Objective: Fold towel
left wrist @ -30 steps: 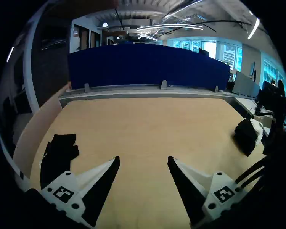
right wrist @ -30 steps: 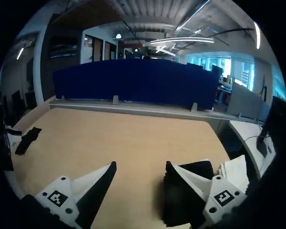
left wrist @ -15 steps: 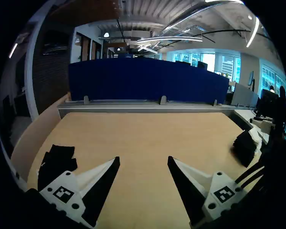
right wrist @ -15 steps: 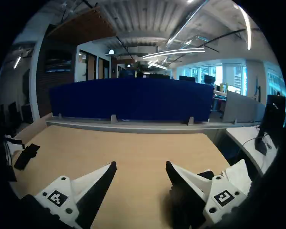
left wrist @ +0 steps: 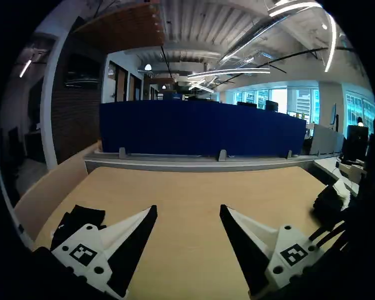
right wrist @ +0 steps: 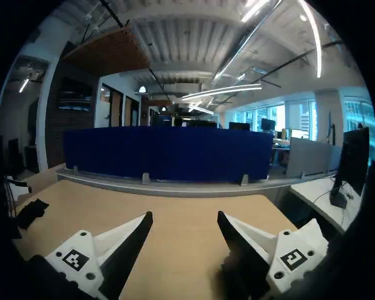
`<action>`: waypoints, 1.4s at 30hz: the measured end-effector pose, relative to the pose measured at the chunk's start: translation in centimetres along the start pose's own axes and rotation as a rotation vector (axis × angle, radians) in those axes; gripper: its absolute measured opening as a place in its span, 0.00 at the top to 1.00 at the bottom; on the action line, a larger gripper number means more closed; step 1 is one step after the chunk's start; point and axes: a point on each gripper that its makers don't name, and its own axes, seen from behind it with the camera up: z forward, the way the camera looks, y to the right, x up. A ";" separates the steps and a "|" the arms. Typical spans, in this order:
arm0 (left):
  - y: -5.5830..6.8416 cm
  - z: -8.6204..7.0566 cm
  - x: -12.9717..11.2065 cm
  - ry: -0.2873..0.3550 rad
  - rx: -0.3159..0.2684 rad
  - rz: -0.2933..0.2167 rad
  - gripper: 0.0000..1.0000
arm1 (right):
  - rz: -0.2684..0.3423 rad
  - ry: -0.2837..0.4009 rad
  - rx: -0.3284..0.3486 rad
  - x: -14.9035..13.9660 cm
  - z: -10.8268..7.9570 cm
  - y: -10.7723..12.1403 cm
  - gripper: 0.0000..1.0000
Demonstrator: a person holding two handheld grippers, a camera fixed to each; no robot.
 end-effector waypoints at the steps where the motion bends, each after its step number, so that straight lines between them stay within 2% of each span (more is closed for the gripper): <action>1: -0.1 0.0 0.1 0.010 0.005 0.005 0.07 | 0.001 0.007 -0.008 0.1 -0.1 0.1 0.00; 9: -0.5 0.1 1.4 0.090 0.032 0.054 0.07 | -0.005 0.059 -0.036 1.0 -0.6 0.0 0.00; 15: -0.8 0.0 1.8 0.141 0.046 0.055 0.07 | -0.025 0.073 -0.029 0.9 -0.4 -0.8 0.00; 20: -1.1 0.2 0.5 0.159 0.054 0.055 0.07 | -0.033 0.084 -0.021 0.1 -0.2 -1.5 0.00; 26: -1.6 0.5 -1.7 0.175 0.074 0.088 0.07 | -0.035 0.086 -0.021 -1.5 -0.1 -2.0 0.00; 33: -2.0 1.1 -4.1 0.187 0.091 0.094 0.07 | -0.016 0.076 -0.035 -3.6 0.1 -2.0 0.00; 38: -1.8 1.4 -5.4 0.192 0.099 0.116 0.07 | -0.019 0.060 -0.055 -5.1 0.3 -1.7 0.00; 42: -1.4 1.5 -6.4 0.207 0.104 0.127 0.07 | -0.040 0.051 -0.038 -6.1 0.5 -2.0 0.00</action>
